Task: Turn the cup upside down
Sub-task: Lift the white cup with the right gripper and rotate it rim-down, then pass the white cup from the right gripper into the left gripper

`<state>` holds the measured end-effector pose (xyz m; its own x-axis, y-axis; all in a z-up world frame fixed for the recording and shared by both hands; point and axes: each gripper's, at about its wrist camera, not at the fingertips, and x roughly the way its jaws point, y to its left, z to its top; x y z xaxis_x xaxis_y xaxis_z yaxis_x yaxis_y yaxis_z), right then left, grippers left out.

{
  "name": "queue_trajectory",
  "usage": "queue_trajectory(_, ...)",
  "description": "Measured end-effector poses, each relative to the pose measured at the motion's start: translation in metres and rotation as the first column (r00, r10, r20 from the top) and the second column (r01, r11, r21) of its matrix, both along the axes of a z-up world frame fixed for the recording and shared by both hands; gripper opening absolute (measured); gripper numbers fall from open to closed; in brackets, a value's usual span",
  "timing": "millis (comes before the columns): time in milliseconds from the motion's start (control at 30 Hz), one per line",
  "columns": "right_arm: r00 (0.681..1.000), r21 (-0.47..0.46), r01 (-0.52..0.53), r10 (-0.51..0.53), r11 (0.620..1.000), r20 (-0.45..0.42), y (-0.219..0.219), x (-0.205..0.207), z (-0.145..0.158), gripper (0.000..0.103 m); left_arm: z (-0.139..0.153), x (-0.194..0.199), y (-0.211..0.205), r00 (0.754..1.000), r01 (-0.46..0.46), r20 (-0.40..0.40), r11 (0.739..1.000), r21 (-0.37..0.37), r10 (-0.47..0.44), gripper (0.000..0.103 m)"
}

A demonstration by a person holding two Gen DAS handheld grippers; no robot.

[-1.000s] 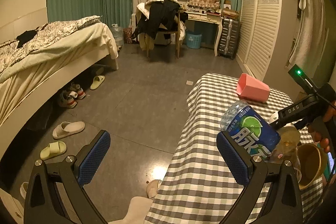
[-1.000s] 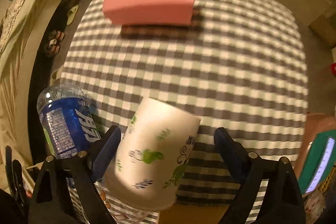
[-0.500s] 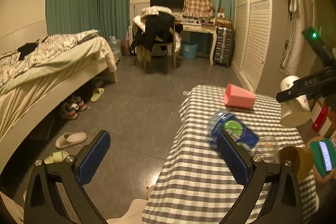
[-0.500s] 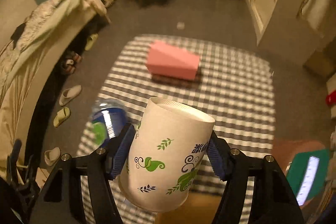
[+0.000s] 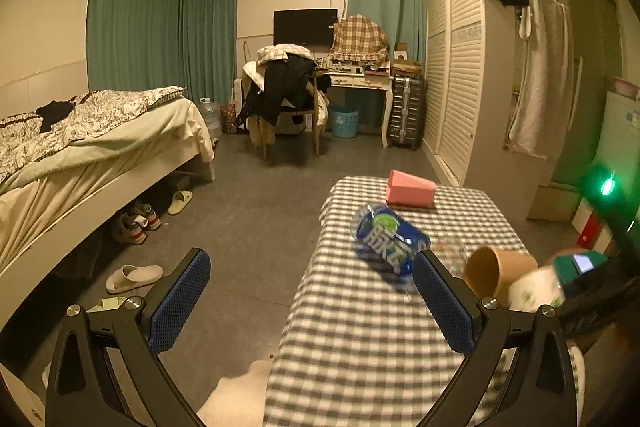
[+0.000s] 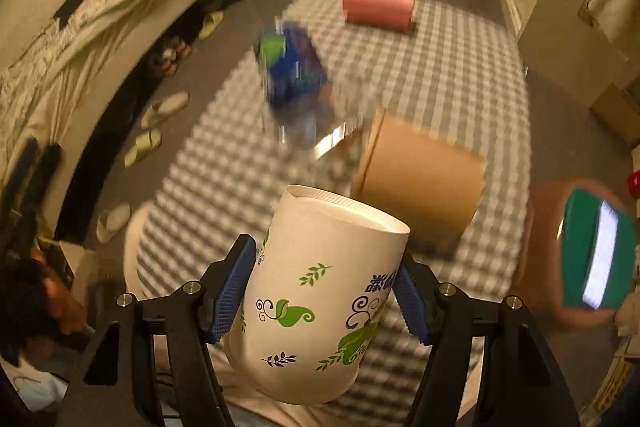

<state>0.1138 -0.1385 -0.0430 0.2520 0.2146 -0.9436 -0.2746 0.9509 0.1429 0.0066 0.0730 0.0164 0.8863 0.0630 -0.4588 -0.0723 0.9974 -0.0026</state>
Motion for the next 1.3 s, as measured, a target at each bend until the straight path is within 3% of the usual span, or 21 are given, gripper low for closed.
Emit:
queue_trajectory(167, 0.997, 0.012, -0.001, 0.002, 1.000, -0.080, 0.002, -0.018, -0.045, 0.066, -0.019, -0.014, -0.003, 1.000, 0.008, -0.023, 1.000, 0.009, -0.007, 0.103)
queue_trajectory(367, 0.997, 0.037, 0.013, -0.010, 0.999, -0.081, 0.002, -0.013, -0.069, 0.066, -0.044, -0.010, -0.008, 0.996, 0.015, -0.088, 1.000, 0.027, -0.012, 0.103)
queue_trajectory(600, 0.999, 0.044, 0.024, -0.023, 0.999, -0.038, -0.005, -0.004, -0.081, 0.066, -0.051, 0.001, -0.023, 0.993, 0.018, -0.115, 0.999, 0.044, -0.012, 0.103)
queue_trajectory(700, 0.999, 0.017, -0.002, 0.001, 1.000, 0.050, -0.005, -0.010, -0.069, 0.080, -0.051, 0.005, -0.034, 0.992, 0.027, -0.121, 0.997, 0.069, -0.018, 0.103)
queue_trajectory(867, 0.975, 0.025, 0.002, -0.008, 1.000, 0.223, -0.024, -0.029, -0.032, 0.086, -0.043, 0.012, -0.058, 0.989, 0.062, -0.142, 0.994, 0.085, -0.049, 0.103)
queue_trajectory(1033, 0.905, -0.038, 0.075, -0.052, 0.996, 0.423, -0.063, -0.055, 0.008, 0.089, -0.034, 0.024, -0.095, 0.974, 0.154, -0.182, 0.982, 0.110, -0.132, 0.103)
queue_trajectory(1133, 0.868, -0.061, 0.133, -0.087, 0.989, 0.490, -0.090, -0.071, 0.020, 0.090, -0.034, 0.034, -0.123, 0.950, 0.231, -0.245, 0.965, 0.123, -0.196, 0.103)
queue_trajectory(1300, 0.858, -0.040, 0.162, -0.120, 0.986, 0.500, -0.128, -0.088, 0.012, 0.090, -0.047, 0.054, -0.171, 0.883, 0.348, -0.380, 0.927, 0.136, -0.276, 0.103)
